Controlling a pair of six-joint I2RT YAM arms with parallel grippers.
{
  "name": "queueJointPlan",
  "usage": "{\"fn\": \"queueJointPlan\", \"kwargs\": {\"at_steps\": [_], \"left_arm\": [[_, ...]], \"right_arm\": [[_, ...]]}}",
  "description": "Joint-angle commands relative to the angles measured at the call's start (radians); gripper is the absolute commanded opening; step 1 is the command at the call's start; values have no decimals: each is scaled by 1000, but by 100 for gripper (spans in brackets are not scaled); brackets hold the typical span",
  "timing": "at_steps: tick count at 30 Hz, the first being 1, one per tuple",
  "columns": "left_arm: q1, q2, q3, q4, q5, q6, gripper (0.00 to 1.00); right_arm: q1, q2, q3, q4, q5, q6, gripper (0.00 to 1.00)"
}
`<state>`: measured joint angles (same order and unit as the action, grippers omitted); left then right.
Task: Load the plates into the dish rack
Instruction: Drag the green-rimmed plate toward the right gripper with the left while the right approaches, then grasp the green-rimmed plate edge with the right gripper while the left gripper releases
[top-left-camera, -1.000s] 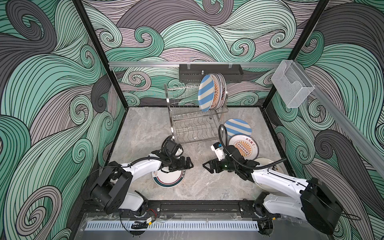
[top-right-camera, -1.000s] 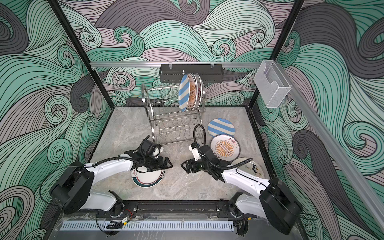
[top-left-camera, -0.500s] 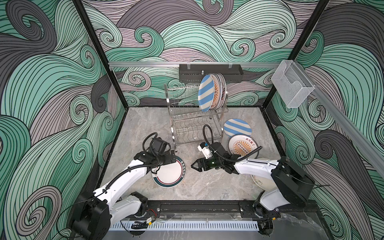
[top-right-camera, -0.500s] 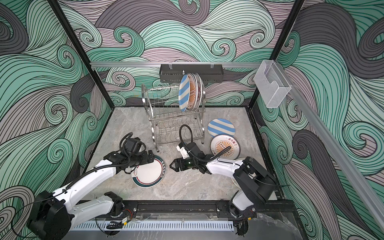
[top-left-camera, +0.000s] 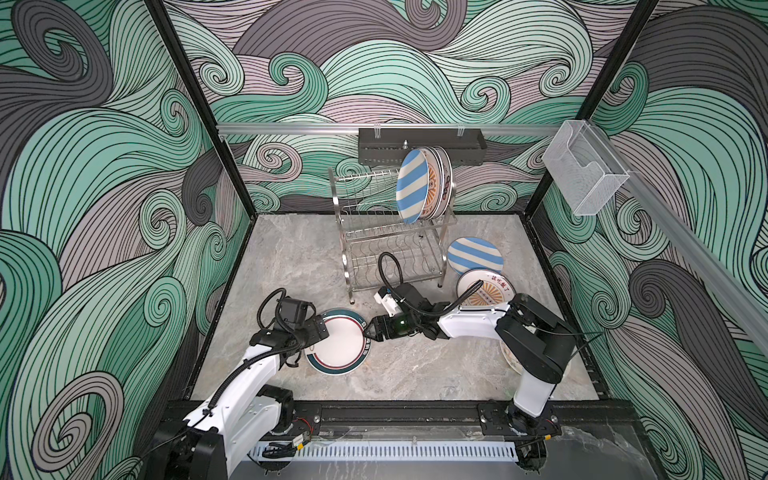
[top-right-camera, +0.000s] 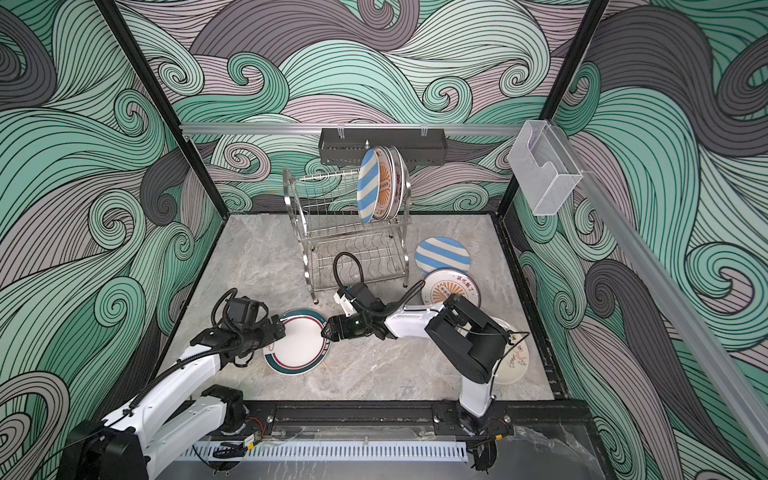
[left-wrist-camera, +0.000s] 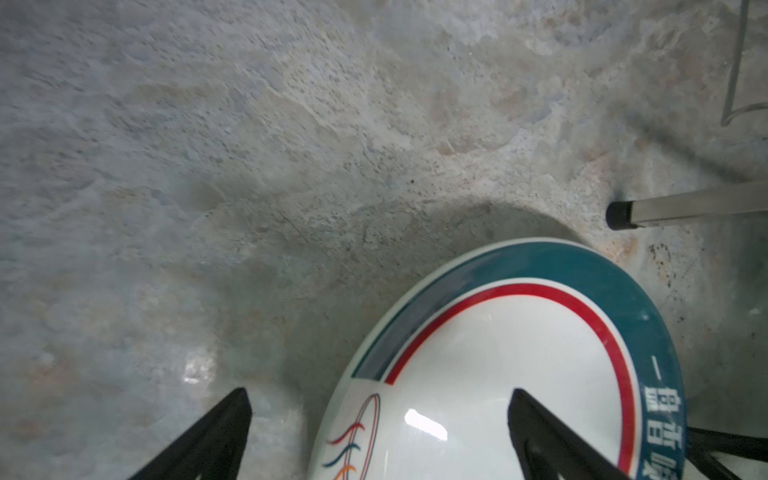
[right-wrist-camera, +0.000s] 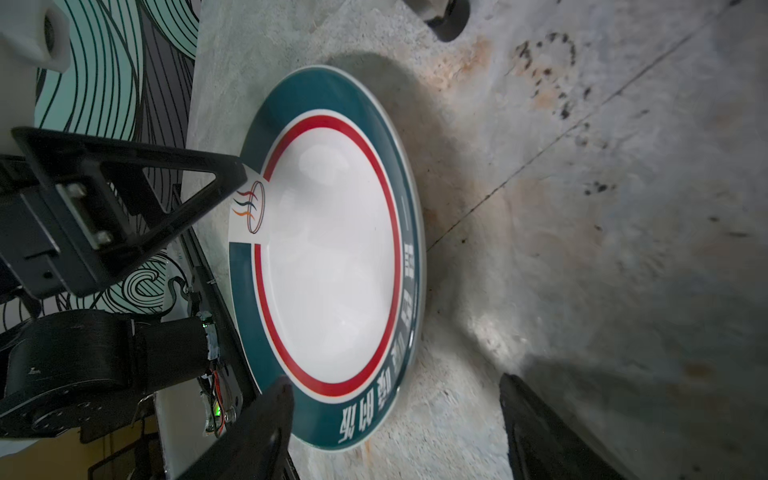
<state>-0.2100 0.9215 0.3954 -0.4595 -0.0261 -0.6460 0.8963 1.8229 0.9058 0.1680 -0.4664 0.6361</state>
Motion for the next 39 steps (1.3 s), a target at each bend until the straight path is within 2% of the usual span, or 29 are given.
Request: {"fn": "queueJointPlan", "kwargs": {"at_steps": [1,5,11,19,22,28,39], "left_arm": [[8,8,-7,94,114,27,99],[8,41,24,92,218,50,99],[7,126,27,100,306,74,99],[6,103,5,164,387,51,99],[5,83,-7,200,412,42,99],[1,74,6,194,451,37,99],[-5,76,31,185,458,38,98]], "right_arm": [[12,32,35,-23,-23,4,76],[12,66,45,-7,-27,28,76],[12,86,42,8,-9,53,74],[9,78,30,5,18,63,69],[9,71,28,3,28,65,62],[3,23,-10,79,33,53,56],[-10,-74,-7,39,34,11,32]]}}
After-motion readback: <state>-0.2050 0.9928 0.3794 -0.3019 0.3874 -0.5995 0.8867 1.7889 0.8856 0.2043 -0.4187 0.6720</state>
